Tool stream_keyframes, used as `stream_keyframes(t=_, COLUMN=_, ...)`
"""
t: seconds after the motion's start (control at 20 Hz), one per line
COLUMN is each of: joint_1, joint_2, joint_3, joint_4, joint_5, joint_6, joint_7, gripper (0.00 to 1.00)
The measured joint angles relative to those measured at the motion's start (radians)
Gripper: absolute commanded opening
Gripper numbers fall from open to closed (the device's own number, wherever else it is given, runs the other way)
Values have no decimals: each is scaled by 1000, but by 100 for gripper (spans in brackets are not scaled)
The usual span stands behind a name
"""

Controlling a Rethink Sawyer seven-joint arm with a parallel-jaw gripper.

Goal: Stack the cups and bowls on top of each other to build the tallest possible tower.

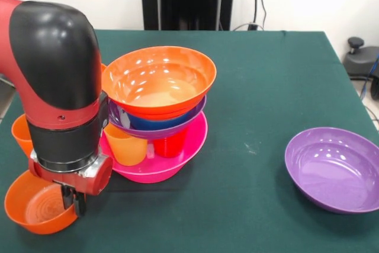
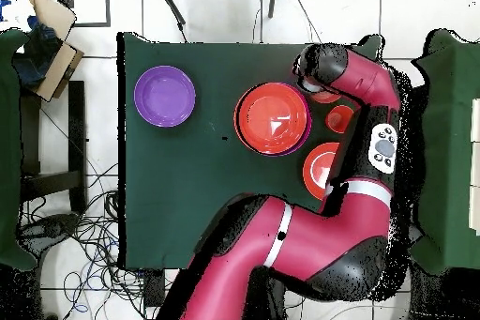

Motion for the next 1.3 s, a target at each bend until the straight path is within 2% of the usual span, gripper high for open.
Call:
stream_keyframes(t=0.4, joint_1=-2, joint_2=21, joint_3=0, joint_4=-57, joint_5=0, joint_6=12, joint_7=0, gripper=0)
stream_keyframes(t=0.7, joint_1=-6, joint_2=7, joint_3=1, joint_4=-76, joint_5=0, joint_6=65, joint_7=0, gripper=0)
stream_keyframes(t=1.3, joint_1=-6, joint_2=-115, joint_3=0, joint_4=-67, joint_5=0, joint_6=209, joint_7=0, gripper=0)
